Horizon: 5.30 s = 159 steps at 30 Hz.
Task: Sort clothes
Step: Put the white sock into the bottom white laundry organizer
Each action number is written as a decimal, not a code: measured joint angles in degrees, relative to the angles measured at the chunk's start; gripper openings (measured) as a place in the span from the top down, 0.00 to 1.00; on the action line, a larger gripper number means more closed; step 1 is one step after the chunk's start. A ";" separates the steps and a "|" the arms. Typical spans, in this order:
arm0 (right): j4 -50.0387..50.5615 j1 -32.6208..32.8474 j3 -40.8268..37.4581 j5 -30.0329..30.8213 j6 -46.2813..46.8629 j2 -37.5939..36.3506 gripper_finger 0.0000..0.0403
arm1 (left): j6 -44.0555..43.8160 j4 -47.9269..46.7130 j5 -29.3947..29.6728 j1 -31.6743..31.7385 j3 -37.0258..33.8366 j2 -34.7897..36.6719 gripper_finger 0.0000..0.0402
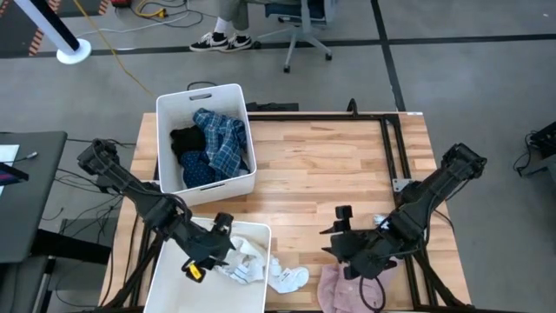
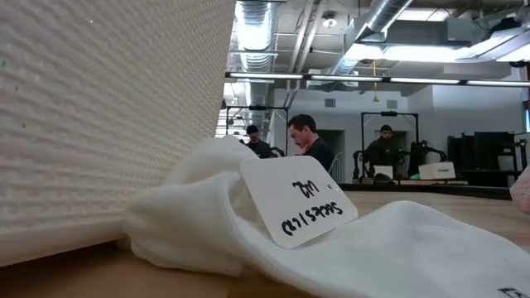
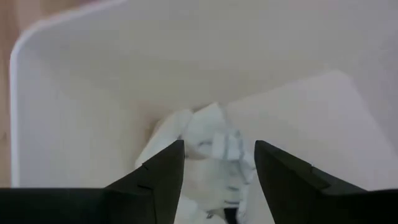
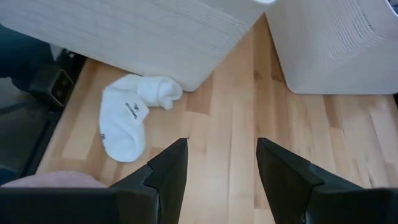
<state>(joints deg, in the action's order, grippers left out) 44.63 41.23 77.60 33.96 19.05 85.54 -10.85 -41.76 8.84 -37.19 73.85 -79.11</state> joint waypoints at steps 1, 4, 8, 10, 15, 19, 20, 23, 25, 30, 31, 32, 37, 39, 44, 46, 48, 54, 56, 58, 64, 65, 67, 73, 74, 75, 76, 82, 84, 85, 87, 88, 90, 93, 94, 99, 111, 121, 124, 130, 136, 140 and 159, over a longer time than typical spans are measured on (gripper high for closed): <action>-0.42 0.19 0.00 -0.01 0.00 0.00 0.49 | 0.42 0.16 -0.01 -0.23 0.60 0.00 0.53; -1.16 0.55 0.00 -0.01 0.00 0.00 0.49 | 0.91 0.06 0.90 -0.91 2.18 0.00 0.53; -4.80 0.84 -1.75 -1.05 -0.10 0.00 0.49 | 2.56 0.09 3.55 -2.16 4.12 0.02 0.53; -7.99 0.84 -3.75 -2.17 -0.48 0.00 0.49 | 3.11 0.07 5.24 -3.00 4.78 0.02 0.53; -17.98 0.64 -10.53 -4.55 -1.03 0.00 0.49 | 4.91 0.10 10.68 -5.03 5.85 0.02 0.53; -28.89 0.40 -16.91 -5.54 -1.09 0.00 0.49 | 6.47 0.96 15.48 -6.66 5.98 0.02 0.53; -32.05 0.22 -18.77 -5.87 -1.07 0.00 0.49 | 6.74 1.24 16.52 -7.07 5.98 0.02 0.53; -43.15 -0.11 -24.58 -7.20 -1.05 0.02 0.49 | 7.87 2.24 19.24 -8.28 5.98 0.02 0.53; -51.26 -0.54 -28.49 -8.61 -0.92 0.02 0.49 | 8.57 2.79 20.68 -9.06 5.98 0.02 0.53; -64.61 -0.91 -35.03 -9.58 -0.07 1.71 0.49 | 9.19 3.10 21.98 -10.17 5.98 0.02 0.53; -65.34 -0.91 -35.15 -9.77 0.00 2.81 0.49 | 9.21 3.13 22.01 -10.32 5.98 0.02 0.53; -66.61 -1.15 -35.15 -9.88 0.08 4.41 0.49 | 9.22 3.21 22.05 -10.44 5.98 0.03 0.53; -74.89 -3.02 -35.12 -13.75 0.71 13.75 0.49 | 9.29 3.98 22.08 -10.67 5.85 0.04 0.53; -75.12 -3.72 -34.37 -15.17 1.56 16.59 0.49 | 9.29 3.97 22.10 -10.67 5.83 0.04 0.53; -75.21 -5.09 -31.94 -19.27 2.12 21.71 0.49 | 9.03 3.94 22.08 -10.65 5.81 0.04 0.53; -74.97 -5.40 -31.41 -20.71 2.12 23.49 0.49 | 8.81 3.93 22.05 -10.65 5.78 0.04 0.53; -75.13 -5.66 -30.83 -22.34 2.12 25.40 0.49 | 8.70 3.93 22.06 -10.65 5.78 0.04 0.53; -71.57 -5.75 -29.01 -22.94 3.23 28.77 0.51 | 8.55 3.93 22.05 -10.65 5.76 0.04 0.53; -71.20 -5.71 -28.74 -22.71 2.37 28.96 0.56 | 8.57 3.91 22.05 -10.65 5.76 0.04 0.53; -71.09 -5.72 -28.37 -22.63 0.47 28.95 0.64 | 8.57 3.91 22.05 -10.65 5.74 0.04 0.53; -70.38 -5.74 -27.35 -23.45 -5.90 28.41 0.97 | 8.67 3.90 22.22 -10.47 5.74 0.04 0.53; -70.35 -5.76 -27.26 -23.57 -5.85 28.39 0.97 | 8.67 3.90 22.35 -10.47 5.74 0.05 0.53; -69.92 -5.77 -27.26 -23.69 -5.87 27.96 0.97 | 8.67 3.89 22.47 -10.47 5.74 0.04 0.53; -62.14 -5.70 -27.41 -22.64 -6.91 22.97 0.99 | 9.09 3.89 22.55 -10.47 5.74 0.04 0.53; -60.17 -5.66 -27.41 -21.81 -7.09 21.36 0.99 | 9.09 3.89 22.56 -10.47 5.74 0.04 0.53; -58.31 -5.66 -27.41 -20.85 -7.34 19.53 0.99 | 9.11 3.87 22.56 -10.45 5.74 0.04 0.53; -56.55 -5.66 -27.41 -19.71 -7.73 17.53 1.00 | 9.25 3.85 22.57 -10.45 5.74 0.04 0.53; -47.48 -4.82 -27.39 -12.76 -12.40 4.49 1.00 | 10.83 3.80 22.83 -10.45 5.72 0.04 0.53; -45.85 -4.78 -27.35 -10.79 -14.54 -0.05 1.00 | 11.76 3.82 23.44 -10.45 5.72 0.04 0.53; -45.16 -4.78 -27.34 -9.58 -15.87 -2.23 1.00 | 12.44 3.95 23.92 -10.45 5.72 0.05 0.53; -44.62 -4.85 -27.34 -7.31 -19.12 -6.36 1.00 | 14.19 4.99 25.65 -10.35 5.70 0.04 0.53; -44.91 -4.93 -27.34 -6.15 -20.99 -8.48 1.00 | 15.21 5.83 26.61 -10.22 5.70 0.04 0.53; -45.61 -5.55 -27.19 -4.28 -24.77 -12.11 1.00 | 17.52 7.97 27.95 -9.65 5.70 0.06 0.53; -48.34 -7.25 -26.29 -4.02 -30.44 -16.31 1.00 | 21.55 12.02 28.34 -8.16 5.70 0.07 0.53; -49.24 -7.86 -25.87 -3.98 -32.33 -17.25 1.00 | 22.75 13.51 28.36 -7.55 5.70 0.07 0.53; -51.26 -10.46 -21.41 -3.87 -40.13 -18.85 1.00 | 27.17 19.06 27.73 -3.72 5.70 0.07 0.53; -50.99 -12.04 -7.75 -5.64 -53.07 -16.80 1.00 | 30.25 31.77 18.88 7.50 5.70 0.06 0.52; -50.52 -13.28 -1.13 -8.66 -55.66 -11.24 1.00 | 29.80 41.07 7.66 13.71 5.70 -1.60 0.29; -49.00 -14.10 1.58 -8.79 -56.71 -8.32 1.00 | 27.27 42.81 7.34 14.70 5.70 -2.63 0.22; -45.06 -15.51 7.77 -8.85 -57.95 -2.57 1.00 | 24.97 45.47 5.95 16.07 5.74 -4.92 0.15; -40.56 -15.47 11.87 -8.85 -58.14 1.12 1.00 | 24.44 44.12 6.63 16.28 5.74 -5.35 0.25; -38.68 -15.40 12.02 -8.65 -57.34 0.99 1.00 | 25.75 41.97 9.11 15.74 5.74 -5.31 0.48; -30.27 -13.41 12.04 -2.40 -53.11 -0.13 1.00 | 29.38 31.35 16.24 11.29 5.74 -2.90 1.00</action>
<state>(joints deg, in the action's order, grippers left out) 14.37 27.81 89.65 31.56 -34.06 85.41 18.53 -10.40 25.08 -25.90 79.59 -82.01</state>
